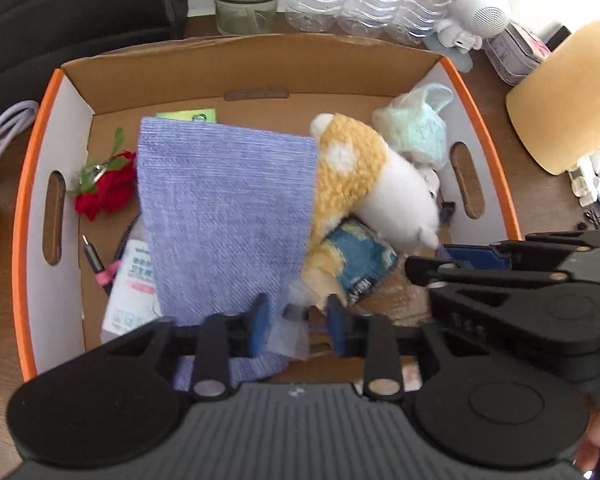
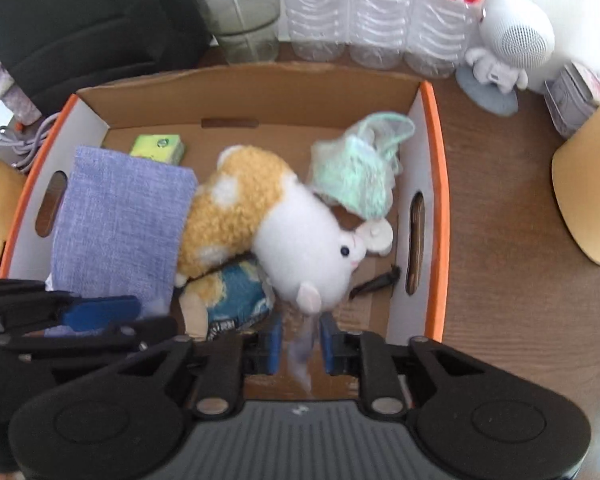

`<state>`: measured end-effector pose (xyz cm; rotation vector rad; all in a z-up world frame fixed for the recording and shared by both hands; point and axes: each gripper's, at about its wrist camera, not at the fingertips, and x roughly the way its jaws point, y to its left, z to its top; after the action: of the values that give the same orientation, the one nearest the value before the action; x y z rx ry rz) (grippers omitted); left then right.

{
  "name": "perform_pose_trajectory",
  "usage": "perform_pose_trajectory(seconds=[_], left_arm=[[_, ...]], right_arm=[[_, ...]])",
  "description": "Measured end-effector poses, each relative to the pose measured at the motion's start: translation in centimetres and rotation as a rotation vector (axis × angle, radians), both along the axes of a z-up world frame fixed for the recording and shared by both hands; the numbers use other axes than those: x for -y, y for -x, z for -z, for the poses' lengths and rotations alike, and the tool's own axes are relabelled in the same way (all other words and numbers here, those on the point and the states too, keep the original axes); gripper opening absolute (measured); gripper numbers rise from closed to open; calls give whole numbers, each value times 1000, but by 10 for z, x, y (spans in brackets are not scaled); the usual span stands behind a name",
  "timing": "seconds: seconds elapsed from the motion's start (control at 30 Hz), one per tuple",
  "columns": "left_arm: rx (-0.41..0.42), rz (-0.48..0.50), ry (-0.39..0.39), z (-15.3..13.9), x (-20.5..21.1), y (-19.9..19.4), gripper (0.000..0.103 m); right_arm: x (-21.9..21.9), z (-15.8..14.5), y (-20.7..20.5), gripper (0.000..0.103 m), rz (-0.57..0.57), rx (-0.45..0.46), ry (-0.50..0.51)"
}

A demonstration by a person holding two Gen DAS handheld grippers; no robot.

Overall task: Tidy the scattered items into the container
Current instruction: 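Carry both packets into the box and open both tools, then withdraw both tools from the box back over the table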

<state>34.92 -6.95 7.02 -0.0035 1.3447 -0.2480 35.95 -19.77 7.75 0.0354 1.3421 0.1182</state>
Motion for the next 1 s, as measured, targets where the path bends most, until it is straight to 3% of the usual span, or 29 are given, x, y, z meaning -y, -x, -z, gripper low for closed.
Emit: perform_pose_trajectory(seconds=[0.07,0.2,0.23,0.33,0.4,0.53,0.6,0.67,0.83,1.0], left_arm=[[13,2,-5,-12,-5,4,46],[69,-32,31,-46,-26,16,77],[82,-39,35,-55,-31,20,84],[129,-83,5,-82,-43,30,92],[215,-121,-37,-100,-48,40,103],[318,-166,-74,-133,-60,62,103],[382,-202,-89,-146,-67,75,103],[474,-223,-104,-154,-71,92,103],[721,-231,-91,-155,-75,139,103],[874,-290,-9,-148,-84,172,103]], right_arm=[[4,-8,5,33,21,13,-17],[8,-39,14,59,55,55,-31],[7,-48,16,60,58,67,-36],[1,-75,24,62,55,99,-43],[-7,-95,30,67,45,135,-28],[-19,-136,51,75,55,249,-2],[-22,-150,65,85,59,310,0],[-24,-160,79,85,59,396,-23],[-26,-166,122,86,95,657,-75],[-21,-154,160,87,111,872,-184]])
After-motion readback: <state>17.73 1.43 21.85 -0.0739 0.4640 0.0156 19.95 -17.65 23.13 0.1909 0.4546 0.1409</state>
